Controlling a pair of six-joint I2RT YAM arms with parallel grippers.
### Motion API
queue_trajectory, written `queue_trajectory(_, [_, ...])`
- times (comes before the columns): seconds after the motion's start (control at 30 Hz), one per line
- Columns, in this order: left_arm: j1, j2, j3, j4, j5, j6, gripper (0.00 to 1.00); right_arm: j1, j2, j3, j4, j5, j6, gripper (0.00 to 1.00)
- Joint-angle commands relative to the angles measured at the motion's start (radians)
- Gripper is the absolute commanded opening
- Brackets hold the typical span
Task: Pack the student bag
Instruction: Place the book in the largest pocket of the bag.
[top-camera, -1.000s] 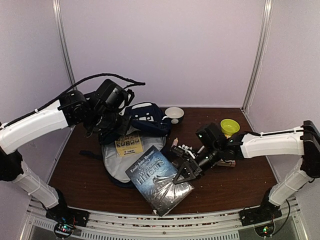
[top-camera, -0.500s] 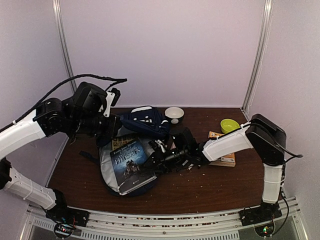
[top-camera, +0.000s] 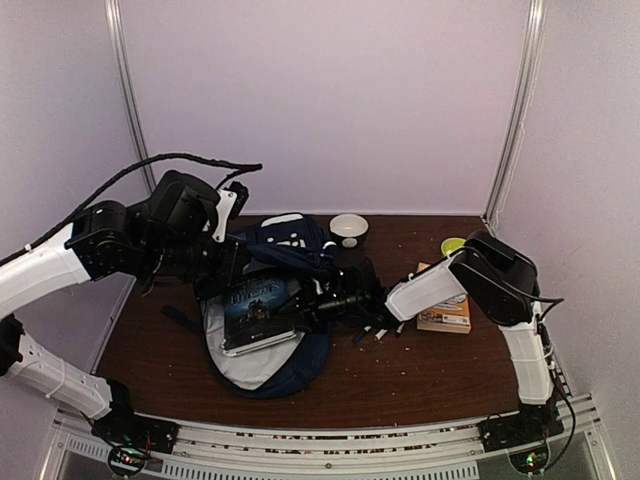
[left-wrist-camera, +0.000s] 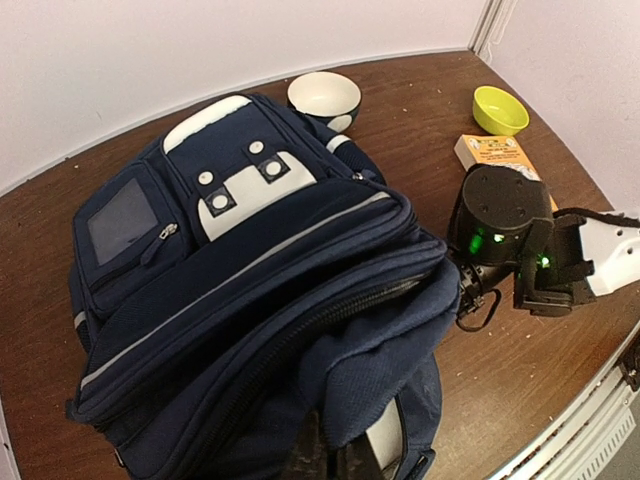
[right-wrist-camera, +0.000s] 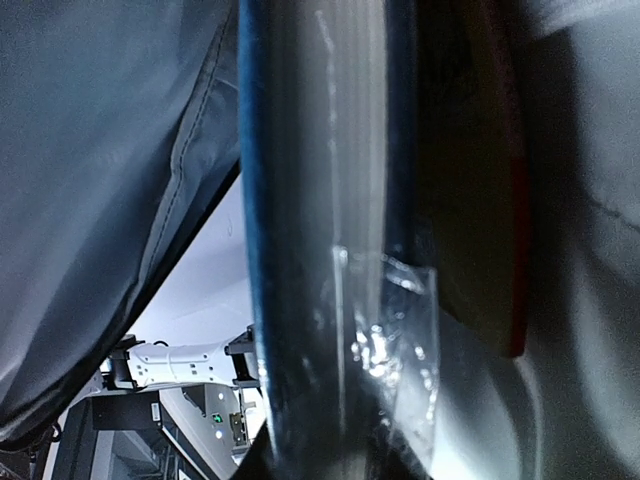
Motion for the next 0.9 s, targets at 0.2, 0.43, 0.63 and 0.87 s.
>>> queue_trajectory(0.2, [-0.019, -0.030, 0.003, 0.145, -0.036, -0.007, 0.00, -0.060, 0.008, 0.083, -0.053, 0.050, -0.067, 0.38])
queue_trajectory(0.43, [-0.019, -0.027, -0.002, 0.146, -0.116, 0.005, 0.00, -0.057, -0.204, -0.074, -0.264, 0.108, -0.214, 0.60])
queue_trajectory(0.63, [-0.018, -0.008, -0.020, 0.178, -0.123, 0.036, 0.00, -0.052, -0.371, -0.129, -0.519, 0.165, -0.456, 0.71])
queue_trajectory(0.87, [-0.007, -0.008, -0.045, 0.209, -0.111, 0.035, 0.00, -0.050, -0.437, -0.115, -0.770, 0.312, -0.744, 0.73])
